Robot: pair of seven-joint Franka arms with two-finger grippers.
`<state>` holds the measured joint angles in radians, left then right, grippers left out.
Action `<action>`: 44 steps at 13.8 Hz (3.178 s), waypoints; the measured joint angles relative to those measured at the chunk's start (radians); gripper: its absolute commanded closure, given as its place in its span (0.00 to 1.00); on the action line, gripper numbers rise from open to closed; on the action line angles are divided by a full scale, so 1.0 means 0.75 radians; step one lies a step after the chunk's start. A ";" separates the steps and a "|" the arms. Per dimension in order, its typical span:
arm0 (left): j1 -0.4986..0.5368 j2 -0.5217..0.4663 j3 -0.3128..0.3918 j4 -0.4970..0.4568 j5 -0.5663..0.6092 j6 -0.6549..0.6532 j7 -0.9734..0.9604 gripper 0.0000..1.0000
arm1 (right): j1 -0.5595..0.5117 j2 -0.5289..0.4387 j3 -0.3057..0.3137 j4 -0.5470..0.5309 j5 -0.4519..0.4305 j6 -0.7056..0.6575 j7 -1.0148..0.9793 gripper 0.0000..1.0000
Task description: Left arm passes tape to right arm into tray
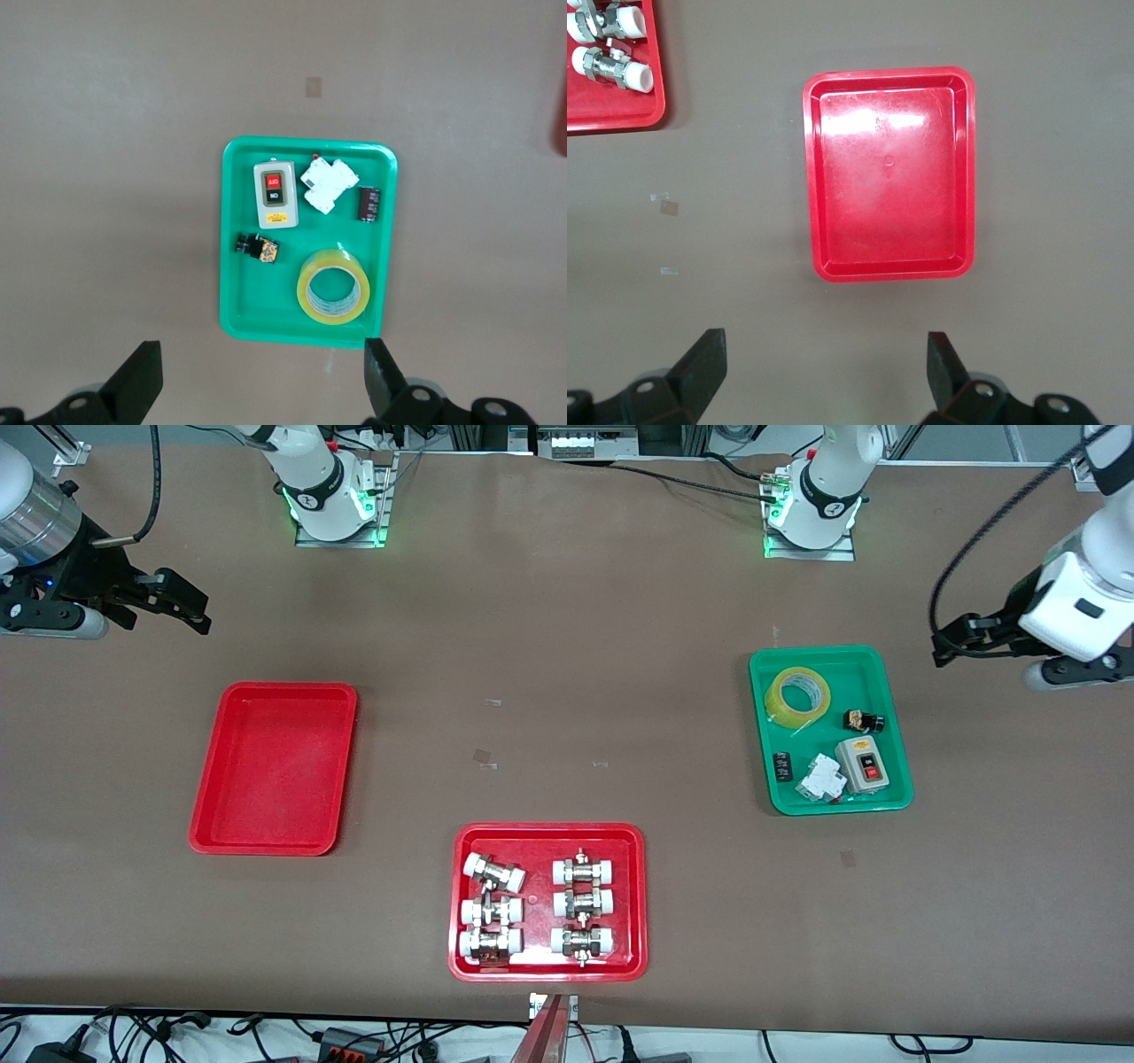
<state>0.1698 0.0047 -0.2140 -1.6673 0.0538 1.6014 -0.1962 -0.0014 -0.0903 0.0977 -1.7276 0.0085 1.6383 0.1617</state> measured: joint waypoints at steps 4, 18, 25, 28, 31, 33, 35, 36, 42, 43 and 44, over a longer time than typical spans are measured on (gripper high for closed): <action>0.002 0.005 -0.010 -0.002 0.000 0.038 0.000 0.00 | 0.000 0.000 -0.001 0.004 -0.003 0.005 0.000 0.00; 0.049 0.419 0.004 -0.033 0.000 0.301 -0.002 0.00 | 0.000 0.005 -0.002 0.004 -0.004 0.005 0.000 0.00; 0.054 0.524 0.006 -0.167 0.012 0.511 -0.002 0.00 | 0.000 0.007 -0.002 0.004 -0.004 0.005 0.000 0.00; 0.057 0.541 0.007 -0.203 0.013 0.539 -0.028 0.00 | 0.000 0.007 -0.002 0.004 -0.004 0.005 0.000 0.00; 0.057 0.546 0.007 -0.304 0.013 0.663 -0.082 0.00 | 0.000 0.007 -0.002 0.004 -0.004 0.005 0.000 0.00; 0.057 0.545 0.005 -0.363 0.013 0.677 -0.103 0.00 | 0.000 0.007 -0.002 0.004 -0.004 0.005 0.000 0.00; 0.053 0.544 -0.004 -0.422 0.013 0.677 -0.108 0.00 | 0.000 0.008 -0.002 0.004 -0.004 0.005 0.000 0.00; 0.050 0.542 -0.011 -0.452 0.014 0.675 -0.111 0.00 | 0.000 0.008 -0.002 0.004 -0.004 0.005 0.000 0.00; 0.046 0.430 -0.173 -0.564 0.014 0.454 -0.208 0.00 | 0.000 0.008 -0.002 0.004 -0.004 0.005 0.000 0.00; 0.045 0.402 -0.190 -0.568 0.014 0.422 -0.234 0.00 | 0.000 0.008 -0.002 0.004 -0.004 0.005 0.000 0.00; 0.045 0.381 -0.194 -0.573 0.014 0.406 -0.245 0.00 | 0.000 0.008 -0.002 0.004 -0.004 0.005 0.000 0.00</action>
<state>0.2036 0.2906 -0.3595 -2.0973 0.0643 1.9058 -0.3796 -0.0014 -0.0844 0.0962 -1.7247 0.0058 1.6418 0.1614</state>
